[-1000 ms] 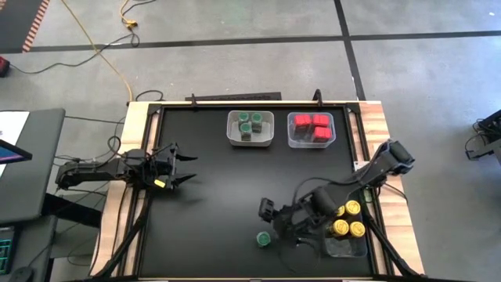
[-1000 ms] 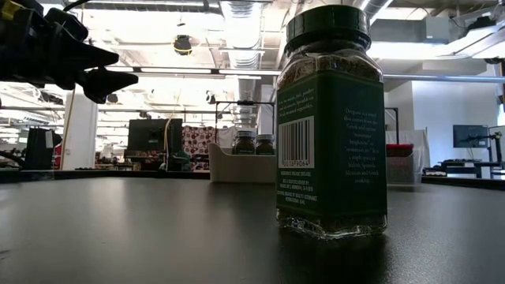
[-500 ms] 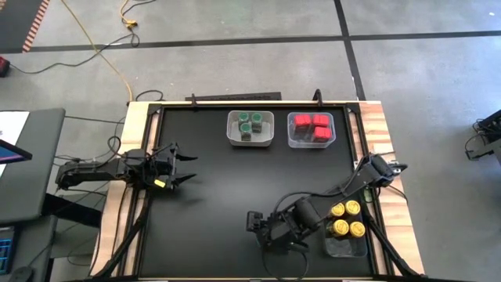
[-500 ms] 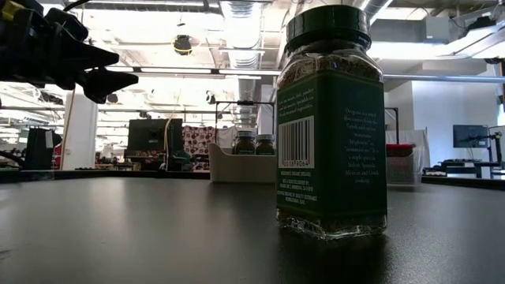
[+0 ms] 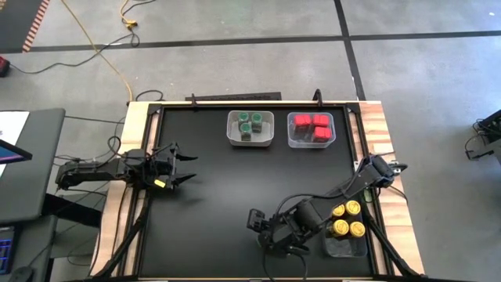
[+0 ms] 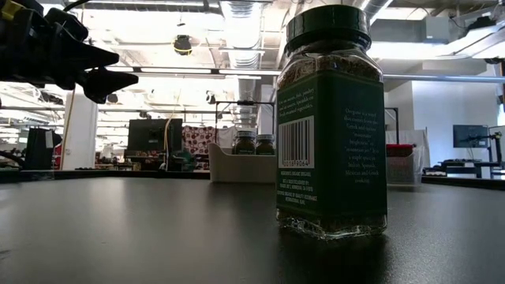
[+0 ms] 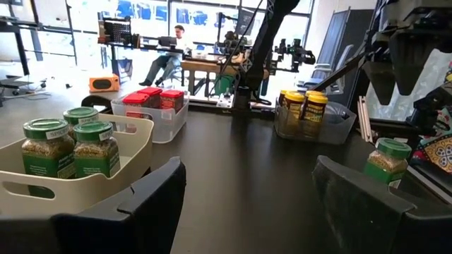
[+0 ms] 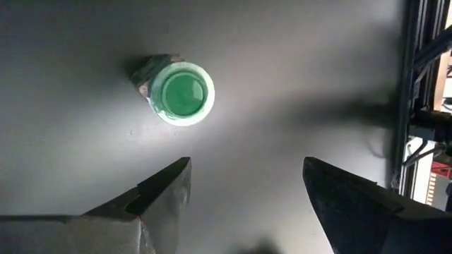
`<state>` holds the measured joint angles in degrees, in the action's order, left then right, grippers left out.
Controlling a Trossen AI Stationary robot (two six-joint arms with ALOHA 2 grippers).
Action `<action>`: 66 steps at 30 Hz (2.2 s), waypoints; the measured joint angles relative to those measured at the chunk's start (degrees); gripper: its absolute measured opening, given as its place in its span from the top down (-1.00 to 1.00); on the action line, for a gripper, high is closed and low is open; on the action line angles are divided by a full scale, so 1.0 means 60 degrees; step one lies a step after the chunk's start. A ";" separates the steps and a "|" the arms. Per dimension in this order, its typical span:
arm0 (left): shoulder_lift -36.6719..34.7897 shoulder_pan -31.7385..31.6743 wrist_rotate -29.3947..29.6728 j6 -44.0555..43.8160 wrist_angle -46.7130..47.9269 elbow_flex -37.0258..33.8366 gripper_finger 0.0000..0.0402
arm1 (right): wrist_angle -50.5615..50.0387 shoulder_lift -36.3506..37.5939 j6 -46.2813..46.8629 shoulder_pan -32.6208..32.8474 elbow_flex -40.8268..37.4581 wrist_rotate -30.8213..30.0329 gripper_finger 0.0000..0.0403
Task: Sort spices by type
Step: Put the green seasoning bottle into the white bin
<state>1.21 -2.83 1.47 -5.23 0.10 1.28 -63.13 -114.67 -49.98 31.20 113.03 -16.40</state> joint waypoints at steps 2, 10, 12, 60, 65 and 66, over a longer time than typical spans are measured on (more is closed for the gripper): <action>0.0000 -0.0001 0.0000 0.0000 0.0000 0.0000 -0.48 | 0.0028 0.0000 0.0001 -0.0009 0.0000 0.0000 -0.52; 0.0001 0.0000 0.0000 0.0000 0.0000 0.0000 -0.48 | 0.0101 0.0000 0.0001 -0.0096 0.0000 -0.0004 -0.52; 0.0000 -0.0001 -0.0003 -0.0007 0.0000 0.0000 -0.48 | 0.0102 0.0000 0.0002 -0.0105 0.0000 -0.0004 -0.52; 0.0001 0.0000 -0.0001 -0.0003 -0.0001 -0.0003 -0.48 | 0.0388 0.0011 -0.7478 -0.0244 -0.1289 0.2065 -0.53; 0.0002 0.0003 -0.0003 -0.0002 0.0000 -0.0002 -0.48 | 0.0600 0.0011 -0.7654 -0.0244 -0.1399 0.2094 -0.72; 0.0000 -0.0001 -0.0003 -0.0004 0.0000 0.0000 -0.48 | 0.0645 0.0011 -0.7654 -0.0244 -0.1399 0.2104 -0.79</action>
<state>1.21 -2.83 1.45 -5.26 0.10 1.28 -59.27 -114.61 -95.90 29.74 104.64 -3.78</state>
